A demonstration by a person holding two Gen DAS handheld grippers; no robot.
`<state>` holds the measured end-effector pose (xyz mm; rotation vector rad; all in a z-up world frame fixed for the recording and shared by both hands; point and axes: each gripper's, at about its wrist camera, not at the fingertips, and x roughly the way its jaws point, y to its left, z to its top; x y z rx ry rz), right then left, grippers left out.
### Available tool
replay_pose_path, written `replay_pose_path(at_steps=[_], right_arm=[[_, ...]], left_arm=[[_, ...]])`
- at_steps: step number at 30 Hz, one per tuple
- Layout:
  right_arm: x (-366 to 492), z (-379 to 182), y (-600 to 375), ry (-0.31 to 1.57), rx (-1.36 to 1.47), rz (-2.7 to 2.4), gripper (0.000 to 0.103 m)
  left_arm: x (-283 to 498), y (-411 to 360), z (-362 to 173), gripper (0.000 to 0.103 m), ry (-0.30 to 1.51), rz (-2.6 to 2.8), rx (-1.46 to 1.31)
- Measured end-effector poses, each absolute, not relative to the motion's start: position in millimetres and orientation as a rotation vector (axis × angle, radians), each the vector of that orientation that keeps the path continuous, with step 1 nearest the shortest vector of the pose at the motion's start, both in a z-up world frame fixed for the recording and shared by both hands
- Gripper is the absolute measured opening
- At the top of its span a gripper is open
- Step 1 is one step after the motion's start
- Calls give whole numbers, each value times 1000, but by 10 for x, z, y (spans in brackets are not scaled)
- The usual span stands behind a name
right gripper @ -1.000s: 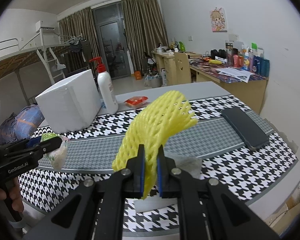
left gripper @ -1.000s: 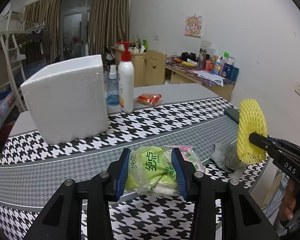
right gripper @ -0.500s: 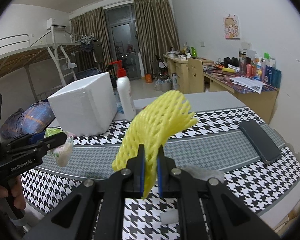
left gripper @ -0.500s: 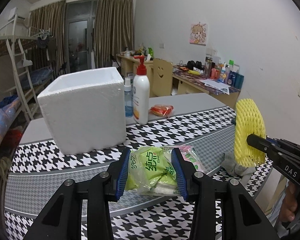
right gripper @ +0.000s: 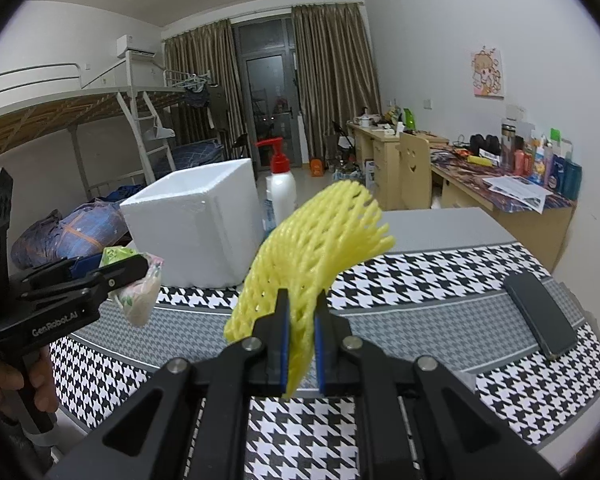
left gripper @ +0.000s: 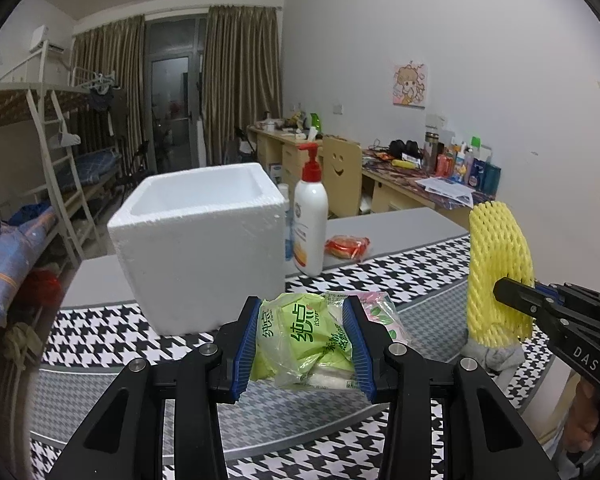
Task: Organize soft objects
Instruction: 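Carry the soap pack and foam net with both grippers over the foam box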
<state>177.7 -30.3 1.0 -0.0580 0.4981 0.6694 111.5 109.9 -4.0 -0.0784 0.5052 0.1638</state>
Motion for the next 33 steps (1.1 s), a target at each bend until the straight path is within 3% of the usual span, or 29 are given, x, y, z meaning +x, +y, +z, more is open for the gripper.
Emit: replay_pose_path(at_steps=[33], right_arm=[[1758,443,198,418,-103,751,13]], left_arm=[[1018,1437,469,44,378,217,-56]])
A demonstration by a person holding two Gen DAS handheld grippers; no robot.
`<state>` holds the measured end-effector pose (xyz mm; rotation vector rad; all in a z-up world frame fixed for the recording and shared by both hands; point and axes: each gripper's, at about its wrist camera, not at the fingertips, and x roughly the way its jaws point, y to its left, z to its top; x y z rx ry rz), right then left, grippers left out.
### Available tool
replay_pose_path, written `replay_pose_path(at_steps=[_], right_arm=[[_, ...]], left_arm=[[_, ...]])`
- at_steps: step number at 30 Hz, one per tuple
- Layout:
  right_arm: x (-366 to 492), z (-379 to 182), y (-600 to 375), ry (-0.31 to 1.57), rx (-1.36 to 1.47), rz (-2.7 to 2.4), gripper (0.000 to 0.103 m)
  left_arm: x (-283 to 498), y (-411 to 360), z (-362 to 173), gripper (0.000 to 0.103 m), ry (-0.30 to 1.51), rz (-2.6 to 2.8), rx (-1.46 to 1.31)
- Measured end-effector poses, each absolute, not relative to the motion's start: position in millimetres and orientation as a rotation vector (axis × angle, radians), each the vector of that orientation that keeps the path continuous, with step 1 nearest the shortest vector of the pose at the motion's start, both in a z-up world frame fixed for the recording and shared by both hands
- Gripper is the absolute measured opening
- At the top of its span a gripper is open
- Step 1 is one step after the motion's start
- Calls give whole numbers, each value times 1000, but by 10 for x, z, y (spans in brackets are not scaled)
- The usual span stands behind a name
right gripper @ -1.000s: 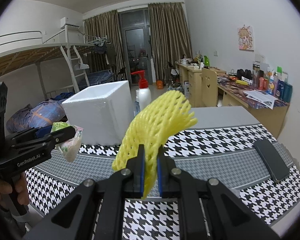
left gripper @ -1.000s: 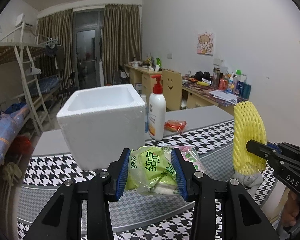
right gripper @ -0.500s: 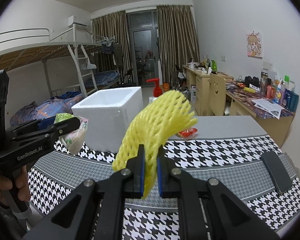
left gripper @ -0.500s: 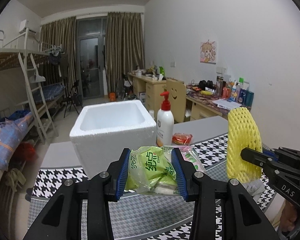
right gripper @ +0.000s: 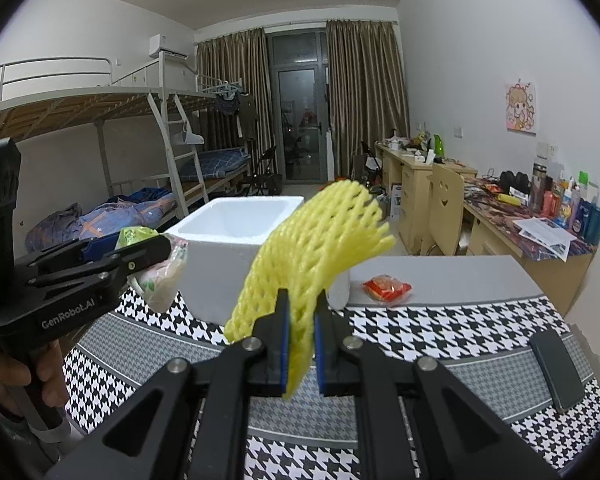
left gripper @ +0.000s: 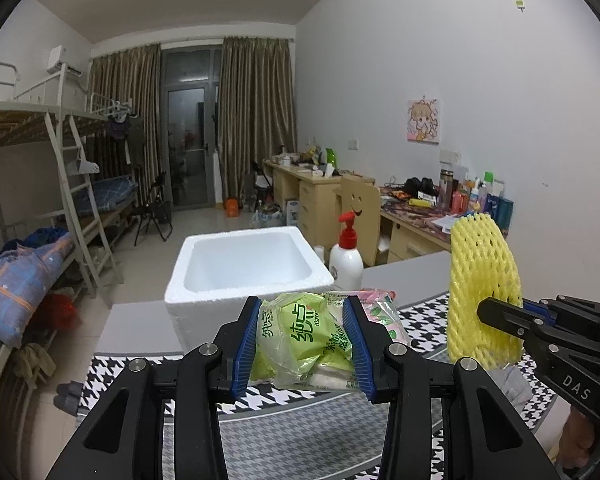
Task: Organize soft objects
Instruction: 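Carry the soap pack and foam net with both grippers over the foam box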
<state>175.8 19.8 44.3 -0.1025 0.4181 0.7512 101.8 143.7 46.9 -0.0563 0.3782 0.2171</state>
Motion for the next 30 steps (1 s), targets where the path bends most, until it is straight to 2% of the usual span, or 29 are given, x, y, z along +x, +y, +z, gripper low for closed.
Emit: replay_pose_path(at_steps=[30], right_arm=[[1851,814,553,365,-140,790,13]], left_arm=[[1130,1722,784,44,320,270,-54]])
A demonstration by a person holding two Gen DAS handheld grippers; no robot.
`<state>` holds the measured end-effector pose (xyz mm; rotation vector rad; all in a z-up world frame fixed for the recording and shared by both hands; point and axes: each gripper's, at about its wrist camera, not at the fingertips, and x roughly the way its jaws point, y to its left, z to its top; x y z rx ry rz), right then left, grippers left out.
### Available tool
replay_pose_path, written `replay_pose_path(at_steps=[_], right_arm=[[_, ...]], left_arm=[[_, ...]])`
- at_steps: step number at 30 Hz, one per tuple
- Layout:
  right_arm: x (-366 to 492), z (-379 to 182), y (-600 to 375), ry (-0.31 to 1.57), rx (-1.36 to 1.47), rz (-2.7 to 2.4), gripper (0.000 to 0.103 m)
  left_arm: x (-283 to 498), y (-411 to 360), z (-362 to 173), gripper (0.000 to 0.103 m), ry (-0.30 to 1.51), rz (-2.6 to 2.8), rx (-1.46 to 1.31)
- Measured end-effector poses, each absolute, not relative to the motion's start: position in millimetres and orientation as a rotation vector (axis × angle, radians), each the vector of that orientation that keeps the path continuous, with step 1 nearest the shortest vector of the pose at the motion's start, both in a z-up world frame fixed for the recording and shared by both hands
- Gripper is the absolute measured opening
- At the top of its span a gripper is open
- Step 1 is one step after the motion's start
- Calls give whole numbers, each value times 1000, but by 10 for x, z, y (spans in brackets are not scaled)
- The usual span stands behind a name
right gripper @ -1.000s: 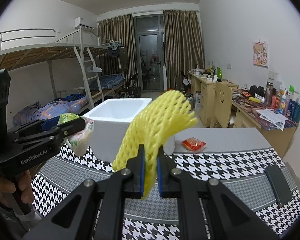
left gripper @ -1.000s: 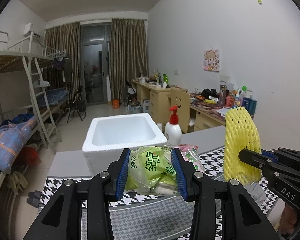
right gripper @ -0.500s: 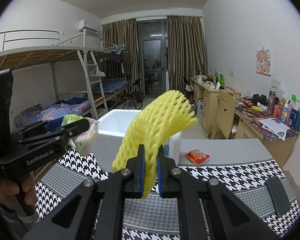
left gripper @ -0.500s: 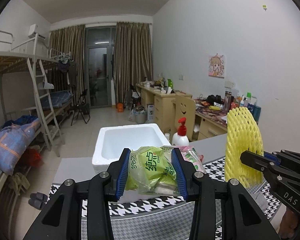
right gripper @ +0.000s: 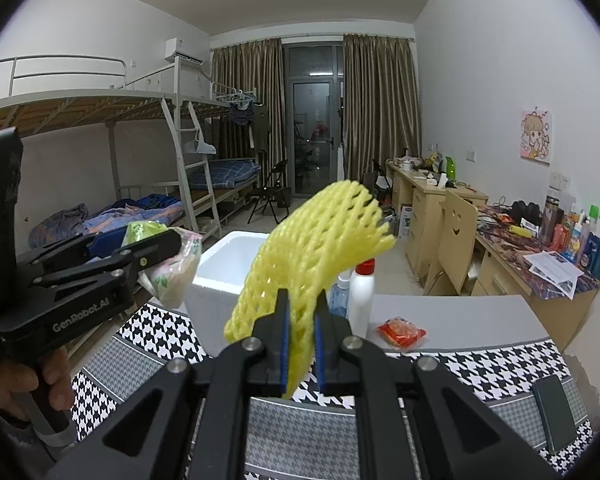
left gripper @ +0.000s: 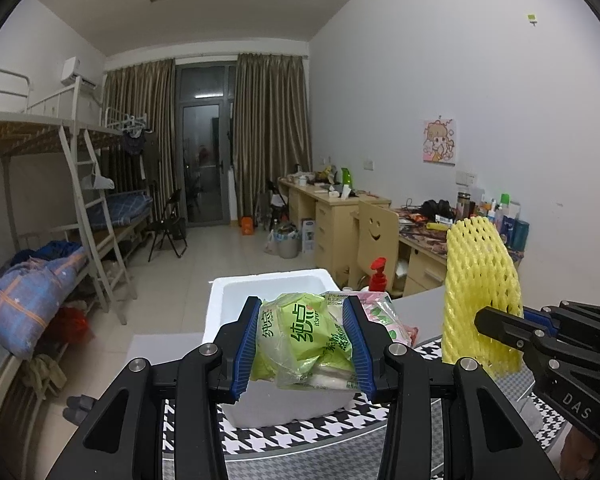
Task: Organize soft objects
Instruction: 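Carry the soap pack and foam net with both grippers over the foam box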
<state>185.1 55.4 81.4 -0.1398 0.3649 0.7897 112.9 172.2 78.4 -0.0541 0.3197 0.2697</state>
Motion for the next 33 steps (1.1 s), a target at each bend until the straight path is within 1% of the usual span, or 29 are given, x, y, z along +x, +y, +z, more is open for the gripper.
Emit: replay_pose_path(at_steps=[9,33], right_arm=[[1930,885,687,350,-165,791,13],[2156,940,905,389,-160,803,13]], left_arm=[[1257,1822,860,44,316,289,-54],[1562,2024,842,44,357,334,-67]])
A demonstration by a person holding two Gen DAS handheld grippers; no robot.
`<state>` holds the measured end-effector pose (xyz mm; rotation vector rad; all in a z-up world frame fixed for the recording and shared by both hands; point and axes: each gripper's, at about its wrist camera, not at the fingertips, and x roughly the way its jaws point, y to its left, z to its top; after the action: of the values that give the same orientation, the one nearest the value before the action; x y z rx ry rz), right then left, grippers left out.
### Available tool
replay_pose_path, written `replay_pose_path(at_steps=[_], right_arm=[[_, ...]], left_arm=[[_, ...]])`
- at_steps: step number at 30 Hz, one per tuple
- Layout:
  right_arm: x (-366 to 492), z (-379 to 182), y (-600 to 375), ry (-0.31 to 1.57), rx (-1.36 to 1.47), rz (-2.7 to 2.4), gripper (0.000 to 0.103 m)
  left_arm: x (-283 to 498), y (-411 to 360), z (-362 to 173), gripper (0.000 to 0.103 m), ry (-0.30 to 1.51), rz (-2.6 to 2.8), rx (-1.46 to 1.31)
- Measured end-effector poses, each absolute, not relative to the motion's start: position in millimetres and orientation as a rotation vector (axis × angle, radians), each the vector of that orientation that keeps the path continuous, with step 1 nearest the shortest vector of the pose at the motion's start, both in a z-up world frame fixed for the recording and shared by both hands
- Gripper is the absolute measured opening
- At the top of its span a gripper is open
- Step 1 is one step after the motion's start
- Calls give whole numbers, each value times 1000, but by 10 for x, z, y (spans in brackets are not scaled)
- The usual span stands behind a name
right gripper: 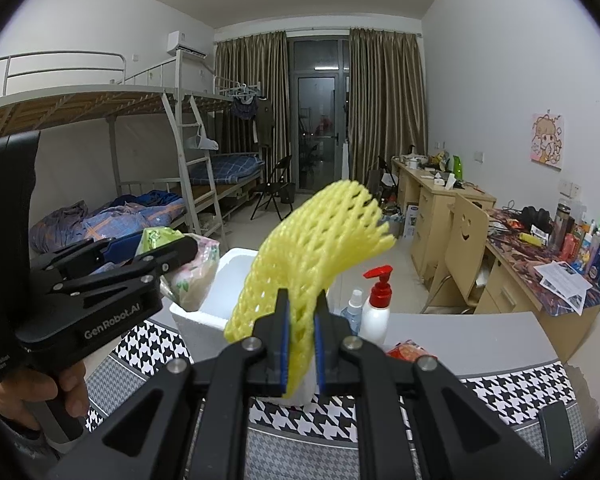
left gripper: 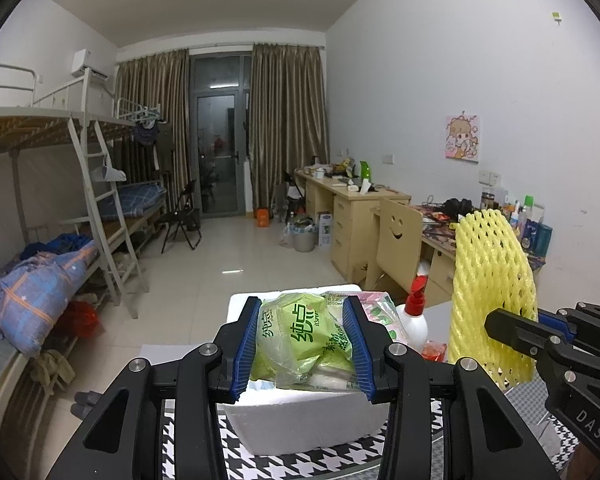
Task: Organize soft objects
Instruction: 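Carry the soap pack and foam net with both grippers over the foam box, then lower the soap pack into the foam box and open the left gripper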
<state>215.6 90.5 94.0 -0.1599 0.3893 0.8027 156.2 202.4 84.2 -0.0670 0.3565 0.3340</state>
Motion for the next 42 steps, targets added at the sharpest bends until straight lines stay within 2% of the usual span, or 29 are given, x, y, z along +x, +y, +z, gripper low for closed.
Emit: replay_pose_path(at_steps=[37,42], right_arm=[[2575,807,1271,467,-205,792,13],[2610,788,1330,478,-208,785,13]], left_arm=[[2292,2434,488,45,480,381,-92],[2353,2509,416,63,505,385,-101]])
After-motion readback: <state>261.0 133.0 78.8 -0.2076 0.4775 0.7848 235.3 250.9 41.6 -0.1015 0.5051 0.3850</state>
